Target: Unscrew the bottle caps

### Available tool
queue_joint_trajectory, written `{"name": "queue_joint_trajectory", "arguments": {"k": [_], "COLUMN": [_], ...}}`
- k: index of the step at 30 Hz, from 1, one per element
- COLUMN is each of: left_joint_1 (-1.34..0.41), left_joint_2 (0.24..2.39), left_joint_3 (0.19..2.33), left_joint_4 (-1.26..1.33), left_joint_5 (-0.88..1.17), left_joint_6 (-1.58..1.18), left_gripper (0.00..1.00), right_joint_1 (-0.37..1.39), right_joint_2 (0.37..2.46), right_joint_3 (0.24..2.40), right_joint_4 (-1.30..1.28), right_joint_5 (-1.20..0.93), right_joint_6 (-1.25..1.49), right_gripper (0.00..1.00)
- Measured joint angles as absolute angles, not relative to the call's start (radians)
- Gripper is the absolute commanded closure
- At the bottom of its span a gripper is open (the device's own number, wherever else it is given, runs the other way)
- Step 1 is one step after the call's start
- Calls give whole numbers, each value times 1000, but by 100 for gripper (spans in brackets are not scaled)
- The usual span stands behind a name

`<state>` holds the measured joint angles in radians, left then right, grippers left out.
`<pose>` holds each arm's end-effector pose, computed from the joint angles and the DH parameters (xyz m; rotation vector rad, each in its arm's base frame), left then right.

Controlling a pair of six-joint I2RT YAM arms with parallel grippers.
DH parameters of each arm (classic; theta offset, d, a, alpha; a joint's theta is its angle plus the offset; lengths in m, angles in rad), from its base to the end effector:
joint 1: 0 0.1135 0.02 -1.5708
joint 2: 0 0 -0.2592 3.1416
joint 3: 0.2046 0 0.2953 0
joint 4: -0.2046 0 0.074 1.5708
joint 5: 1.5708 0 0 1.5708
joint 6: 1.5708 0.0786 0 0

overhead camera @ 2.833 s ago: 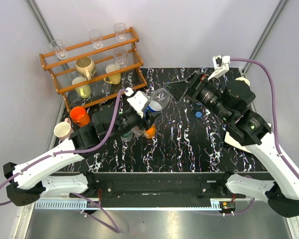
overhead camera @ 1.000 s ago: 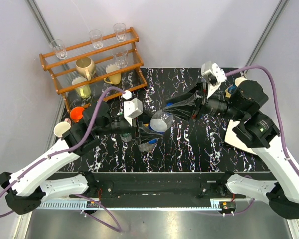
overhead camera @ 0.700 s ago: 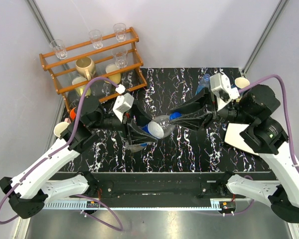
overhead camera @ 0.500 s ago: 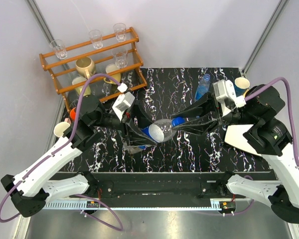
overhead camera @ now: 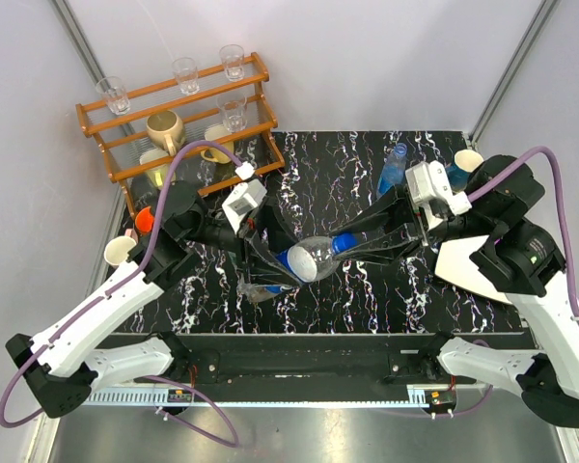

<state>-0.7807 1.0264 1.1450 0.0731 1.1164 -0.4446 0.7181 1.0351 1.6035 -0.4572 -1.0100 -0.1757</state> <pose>0.1437 -0.2418 0.4497 1.2826 1.2059 -1.6957 0.1175 0.1910 0.5554 -1.3712 0.8796 1.1531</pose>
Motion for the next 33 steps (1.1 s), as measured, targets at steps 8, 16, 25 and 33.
{"name": "queue_joint_trajectory", "arguments": {"k": [8, 16, 25, 33], "left_joint_1": [-780, -780, -780, -780], "left_joint_2": [1029, 1031, 1031, 1017], "left_joint_3": [1145, 1146, 1148, 1148], "left_joint_4": [12, -52, -81, -80], "left_joint_5": [1081, 1001, 918, 792], "left_joint_6": [-367, -292, -245, -229], "left_gripper": [45, 44, 44, 44], "right_joint_1": [719, 720, 720, 720], "right_joint_2": [1022, 1004, 982, 943], "right_joint_3": [1590, 1536, 1480, 1402], "right_joint_4": [-472, -408, -279, -212], "right_joint_5": [-925, -733, -540, -425], "right_joint_6": [-148, -53, 106, 277], "right_gripper": [47, 18, 12, 10]}}
